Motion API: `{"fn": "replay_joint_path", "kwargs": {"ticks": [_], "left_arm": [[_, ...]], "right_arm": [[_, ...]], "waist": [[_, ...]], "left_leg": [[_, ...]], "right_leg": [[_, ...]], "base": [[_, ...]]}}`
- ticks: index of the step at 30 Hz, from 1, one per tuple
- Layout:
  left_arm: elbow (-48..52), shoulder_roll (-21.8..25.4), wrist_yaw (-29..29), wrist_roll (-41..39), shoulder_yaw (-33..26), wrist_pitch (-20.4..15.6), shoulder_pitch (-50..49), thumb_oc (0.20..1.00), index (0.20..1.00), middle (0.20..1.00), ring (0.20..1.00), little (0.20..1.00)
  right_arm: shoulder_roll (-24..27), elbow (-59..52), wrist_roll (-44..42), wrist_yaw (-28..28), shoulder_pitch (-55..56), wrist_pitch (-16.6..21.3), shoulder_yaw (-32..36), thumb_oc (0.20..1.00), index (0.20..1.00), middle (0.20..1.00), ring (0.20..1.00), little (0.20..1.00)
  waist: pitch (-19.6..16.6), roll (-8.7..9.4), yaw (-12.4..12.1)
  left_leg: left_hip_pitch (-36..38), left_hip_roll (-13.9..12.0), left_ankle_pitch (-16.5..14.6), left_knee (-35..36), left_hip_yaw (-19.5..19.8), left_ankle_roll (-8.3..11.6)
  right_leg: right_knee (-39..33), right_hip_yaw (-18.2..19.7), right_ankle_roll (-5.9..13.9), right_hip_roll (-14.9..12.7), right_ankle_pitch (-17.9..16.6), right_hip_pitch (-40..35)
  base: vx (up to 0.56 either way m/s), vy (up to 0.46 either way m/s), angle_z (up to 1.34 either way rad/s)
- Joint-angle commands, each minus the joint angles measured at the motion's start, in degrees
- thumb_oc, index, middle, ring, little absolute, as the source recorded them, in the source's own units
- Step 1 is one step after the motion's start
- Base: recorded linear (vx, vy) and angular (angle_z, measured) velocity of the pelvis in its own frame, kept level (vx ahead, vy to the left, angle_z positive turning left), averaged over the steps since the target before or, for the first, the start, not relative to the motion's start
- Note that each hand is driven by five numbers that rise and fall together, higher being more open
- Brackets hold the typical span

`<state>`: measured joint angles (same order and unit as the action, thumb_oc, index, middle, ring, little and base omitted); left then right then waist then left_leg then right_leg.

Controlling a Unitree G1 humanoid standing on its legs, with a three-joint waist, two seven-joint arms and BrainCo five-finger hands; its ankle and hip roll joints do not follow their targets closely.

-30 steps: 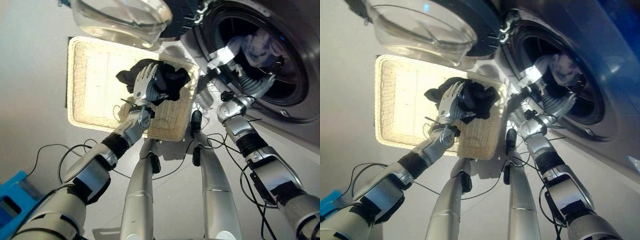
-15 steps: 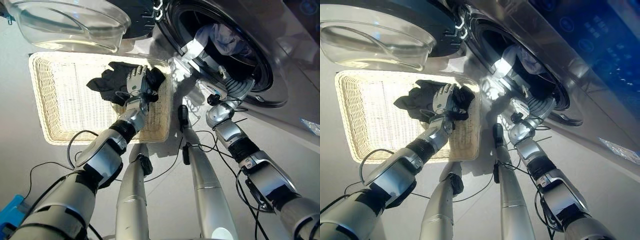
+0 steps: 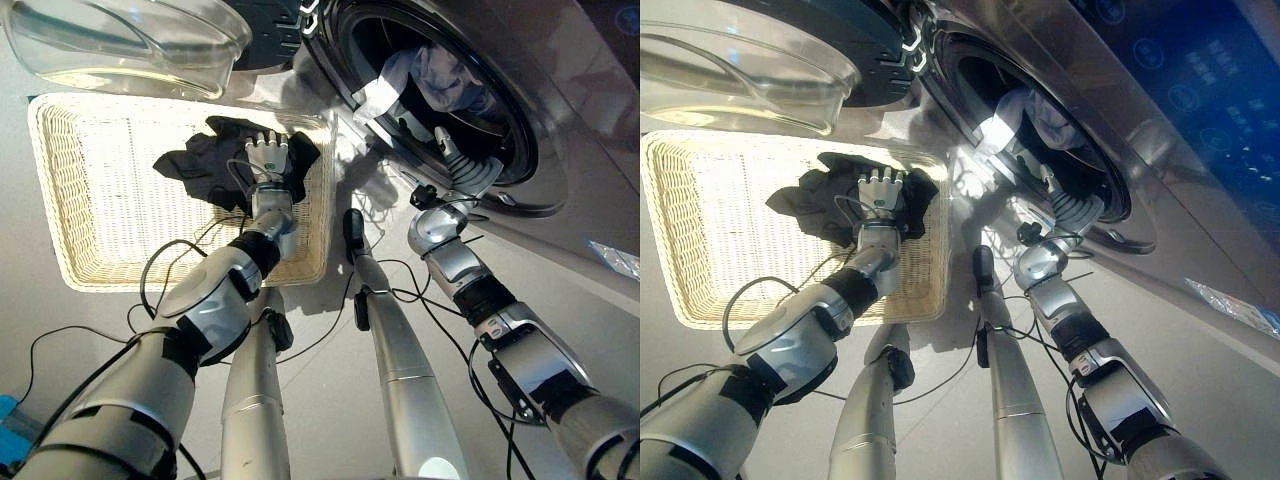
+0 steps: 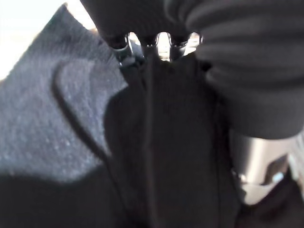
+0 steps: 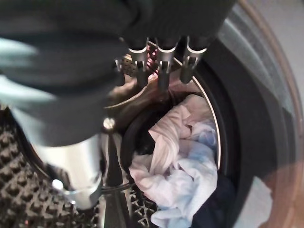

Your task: Put the clothes into the washing machine.

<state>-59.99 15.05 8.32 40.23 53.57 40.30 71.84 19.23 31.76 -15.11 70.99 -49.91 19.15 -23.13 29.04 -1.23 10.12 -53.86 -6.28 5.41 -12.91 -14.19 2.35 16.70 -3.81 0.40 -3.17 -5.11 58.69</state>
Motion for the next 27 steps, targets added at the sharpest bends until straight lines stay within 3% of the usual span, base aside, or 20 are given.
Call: {"fn": "replay_joint_path", "kwargs": {"ticks": [1, 8, 9, 10, 11, 16, 21, 23, 24, 27], "left_arm": [[-11.10, 5.81, -10.24, 2.31, -2.97, 6.03, -3.58, 1.000, 1.000, 1.000, 1.000, 1.000], [-10.88, 6.30, -14.11, 12.27, -1.17, 4.11, -4.37, 1.000, 1.000, 1.000, 1.000, 1.000], [-10.78, 6.18, -14.44, 13.09, -0.85, 3.42, -4.49, 0.915, 0.915, 0.915, 0.915, 0.915], [-10.77, 6.19, -14.47, 13.12, -0.85, 3.41, -4.49, 0.915, 0.915, 0.915, 0.915, 0.915], [-10.47, 6.52, -13.40, 13.60, -0.35, 1.79, -4.55, 0.200, 0.200, 0.200, 0.200, 0.200], [-8.16, 7.38, -3.98, 10.23, -0.38, -2.36, -5.31, 0.200, 0.200, 0.200, 0.200, 0.200], [-7.25, 9.66, 7.29, 5.86, -2.24, -10.69, -4.88, 0.200, 0.200, 0.200, 0.200, 0.200], [-7.19, 10.11, 9.16, 5.21, -2.39, -12.05, -4.84, 0.200, 0.200, 0.200, 0.200, 0.200], [-7.26, 10.94, 13.48, 2.24, -3.00, -15.31, -4.96, 0.200, 0.200, 0.200, 0.200, 0.200], [-7.34, 11.62, 17.19, -2.00, -3.95, -18.05, -5.36, 0.200, 0.200, 0.200, 0.200, 0.200]], "right_arm": [[0.45, -2.68, -1.38, 0.33, -0.14, 3.09, 3.48, 1.000, 1.000, 1.000, 1.000, 1.000], [-0.13, -1.77, -4.68, -0.48, 0.47, 4.82, 3.83, 1.000, 1.000, 1.000, 1.000, 1.000], [-0.31, -1.62, -4.96, -0.47, 0.55, 5.06, 4.02, 1.000, 1.000, 1.000, 1.000, 1.000], [-0.31, -1.61, -4.96, -0.48, 0.55, 5.07, 4.03, 1.000, 1.000, 1.000, 1.000, 1.000], [-0.56, -1.94, -4.74, -0.15, 0.91, 5.22, 4.04, 1.000, 1.000, 1.000, 1.000, 1.000], [-0.09, -2.75, -4.83, 0.02, 1.83, 5.61, 4.41, 1.000, 1.000, 1.000, 1.000, 1.000], [0.99, -2.59, -5.99, -1.01, 2.70, 7.31, 5.30, 1.000, 1.000, 1.000, 1.000, 1.000], [1.18, -2.61, -6.10, -0.99, 2.78, 7.64, 5.25, 1.000, 1.000, 1.000, 1.000, 1.000], [1.52, -2.56, -6.05, -1.14, 3.04, 8.10, 5.22, 1.000, 1.000, 1.000, 1.000, 1.000], [1.81, -2.96, -5.96, -1.23, 3.42, 8.33, 5.19, 1.000, 1.000, 1.000, 1.000, 1.000]], "waist": [[0.75, 0.73, -0.72], [0.75, 1.30, -1.37], [0.75, 1.38, -1.42], [0.75, 1.38, -1.42], [0.75, 1.48, -1.48], [0.75, 1.42, -1.74], [0.75, 1.41, -2.14], [0.75, 1.42, -2.19], [0.75, 1.35, -2.27], [0.75, 1.26, -2.37]], "left_leg": [[-0.17, 3.34, 0.04, -0.60, -1.29, 2.54], [-0.25, 3.41, 0.02, -0.65, -0.19, 2.52], [-0.16, 3.49, -0.03, -0.66, -0.03, 2.50], [-0.16, 3.49, -0.03, -0.66, -0.01, 2.50], [-0.02, 3.58, -0.10, -0.62, 0.22, 2.39], [0.21, 3.73, -0.16, -0.69, 0.41, 2.41], [0.75, 3.91, -0.12, -0.53, 0.56, 2.27], [0.80, 3.92, -0.09, -0.46, 0.58, 2.30], [0.94, 3.93, -0.05, -0.38, 0.56, 2.30], [1.18, 3.97, -0.06, -0.30, 0.68, 2.33]], "right_leg": [[1.18, -2.58, 6.14, 0.42, -1.60, -0.28], [1.00, -3.40, 6.35, -0.15, -2.15, -0.63], [0.95, -3.54, 6.39, -0.22, -2.23, -0.77], [0.94, -3.55, 6.39, -0.22, -2.23, -0.79], [0.88, -3.70, 6.48, -0.37, -2.36, -0.93], [0.83, -3.99, 6.49, -0.53, -2.55, -1.24], [0.87, -4.36, 6.58, -0.80, -2.61, -1.80], [0.78, -4.41, 6.60, -0.86, -2.64, -1.90], [0.79, -4.35, 6.59, -0.85, -2.62, -1.99], [0.83, -4.25, 6.57, -0.86, -2.48, -2.19]], "base": [[-0.01, -0.041, 0.02], [0.00, -0.043, 0.06], [0.00, -0.032, 0.05], [0.00, 0.000, 0.00], [0.00, 0.000, 0.00], [0.00, 0.002, 0.01], [0.00, 0.013, 0.08], [-0.01, 0.026, 0.06], [-0.01, 0.051, 0.06], [0.00, 0.047, 0.06]]}}
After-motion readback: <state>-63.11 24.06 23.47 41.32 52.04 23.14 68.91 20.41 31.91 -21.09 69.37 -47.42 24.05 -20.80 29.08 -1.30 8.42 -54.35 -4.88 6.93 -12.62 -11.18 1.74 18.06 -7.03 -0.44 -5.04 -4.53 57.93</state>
